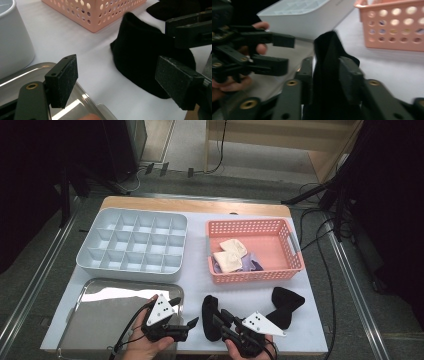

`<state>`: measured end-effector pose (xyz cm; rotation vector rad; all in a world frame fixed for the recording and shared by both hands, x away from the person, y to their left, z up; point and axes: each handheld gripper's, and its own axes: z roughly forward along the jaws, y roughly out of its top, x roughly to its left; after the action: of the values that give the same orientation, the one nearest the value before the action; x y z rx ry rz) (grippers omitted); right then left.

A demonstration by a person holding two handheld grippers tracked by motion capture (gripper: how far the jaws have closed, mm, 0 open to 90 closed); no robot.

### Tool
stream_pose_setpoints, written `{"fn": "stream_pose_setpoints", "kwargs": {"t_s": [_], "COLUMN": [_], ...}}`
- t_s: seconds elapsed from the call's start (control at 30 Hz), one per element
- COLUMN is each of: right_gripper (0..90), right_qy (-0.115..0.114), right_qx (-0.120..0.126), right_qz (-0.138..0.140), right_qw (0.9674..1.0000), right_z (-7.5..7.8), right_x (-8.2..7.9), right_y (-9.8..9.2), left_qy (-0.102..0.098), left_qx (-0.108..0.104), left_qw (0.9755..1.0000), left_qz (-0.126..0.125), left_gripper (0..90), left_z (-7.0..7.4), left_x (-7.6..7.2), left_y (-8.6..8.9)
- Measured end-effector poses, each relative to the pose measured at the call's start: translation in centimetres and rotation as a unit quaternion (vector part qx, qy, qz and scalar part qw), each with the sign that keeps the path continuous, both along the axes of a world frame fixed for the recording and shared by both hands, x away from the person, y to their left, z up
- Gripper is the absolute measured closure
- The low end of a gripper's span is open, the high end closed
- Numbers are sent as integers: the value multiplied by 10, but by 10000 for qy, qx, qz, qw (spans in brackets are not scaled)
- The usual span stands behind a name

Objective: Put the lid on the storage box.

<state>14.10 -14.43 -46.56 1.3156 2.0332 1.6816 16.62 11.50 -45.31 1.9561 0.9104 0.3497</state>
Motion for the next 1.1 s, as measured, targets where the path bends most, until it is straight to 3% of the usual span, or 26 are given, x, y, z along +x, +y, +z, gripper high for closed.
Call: {"fn": "stream_pose_setpoints", "kwargs": {"t_s": [0.13,0.27,0.4,0.5,0.63,0.83,0.97,1.1], "right_gripper": [604,606,629,718,746,754,651,631], "right_qy": [-24,27,127,334,450,642,470,452], "right_qx": [-215,-556,-898,-877,-886,-986,-1017,-745], "right_qz": [-393,-823,-1012,-1144,-1373,-1935,-1941,-1384], "right_qw": [9990,9951,9907,9890,9855,9740,9746,9865], "right_z": [-4,-9,-15,-22,-28,-35,-31,-24], "right_x": [-2,-3,-1,-1,7,19,16,4], "right_y": [-14,-35,-46,-62,-84,-108,-103,-77], "left_qy": [66,90,103,126,174,163,194,254], "left_qx": [130,118,112,127,52,-11,36,-47], "left_qw": [9997,9996,9996,9996,9995,9994,9993,9990], "left_qz": [198,235,248,237,257,294,302,358], "left_gripper": [226,232,235,237,239,252,252,276], "left_z": [-2,-2,-2,-3,-5,-3,-4,-6], "left_x": [3,4,4,4,5,5,6,7], "left_y": [2,4,5,5,5,8,7,10]}}
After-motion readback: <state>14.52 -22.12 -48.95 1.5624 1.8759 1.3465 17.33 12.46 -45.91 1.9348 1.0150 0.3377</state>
